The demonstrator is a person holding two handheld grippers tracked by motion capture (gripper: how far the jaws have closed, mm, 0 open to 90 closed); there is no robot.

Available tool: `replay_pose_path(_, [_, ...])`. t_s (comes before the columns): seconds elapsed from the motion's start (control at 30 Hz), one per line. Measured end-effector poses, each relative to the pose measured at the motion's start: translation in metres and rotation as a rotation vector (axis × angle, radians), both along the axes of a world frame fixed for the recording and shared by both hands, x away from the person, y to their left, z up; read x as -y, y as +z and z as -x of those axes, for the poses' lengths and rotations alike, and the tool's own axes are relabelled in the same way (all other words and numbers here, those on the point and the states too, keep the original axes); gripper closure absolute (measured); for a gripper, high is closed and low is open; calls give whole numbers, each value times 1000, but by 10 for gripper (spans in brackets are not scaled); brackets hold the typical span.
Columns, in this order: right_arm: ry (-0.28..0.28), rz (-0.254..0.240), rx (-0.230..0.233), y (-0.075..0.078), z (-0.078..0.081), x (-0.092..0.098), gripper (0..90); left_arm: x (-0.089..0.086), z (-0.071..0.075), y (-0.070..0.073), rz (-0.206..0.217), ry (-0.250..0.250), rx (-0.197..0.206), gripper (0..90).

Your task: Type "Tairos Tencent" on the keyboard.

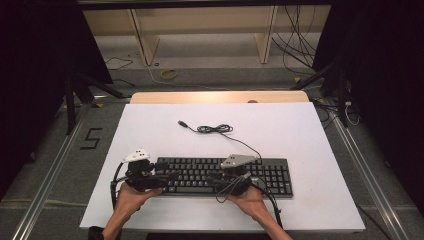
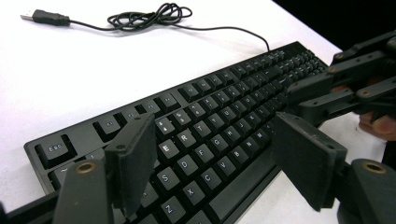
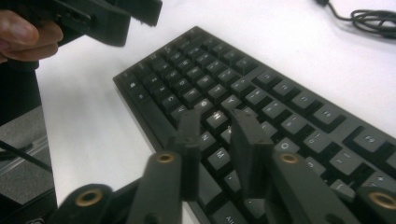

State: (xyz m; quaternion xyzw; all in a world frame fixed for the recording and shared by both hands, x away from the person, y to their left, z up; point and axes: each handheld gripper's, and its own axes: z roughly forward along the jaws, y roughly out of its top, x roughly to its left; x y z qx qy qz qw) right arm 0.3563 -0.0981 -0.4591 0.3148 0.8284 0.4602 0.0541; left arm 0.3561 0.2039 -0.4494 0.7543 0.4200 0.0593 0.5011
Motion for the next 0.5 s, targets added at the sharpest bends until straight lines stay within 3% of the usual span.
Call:
replay_pose_path(0.3, [29, 43, -11, -8, 0, -13, 900, -3, 6, -1, 14, 1, 18, 304])
replay_pose_path(0.5, [59, 76, -28, -14, 2, -23, 900, -5, 10, -2, 19, 0, 29, 305])
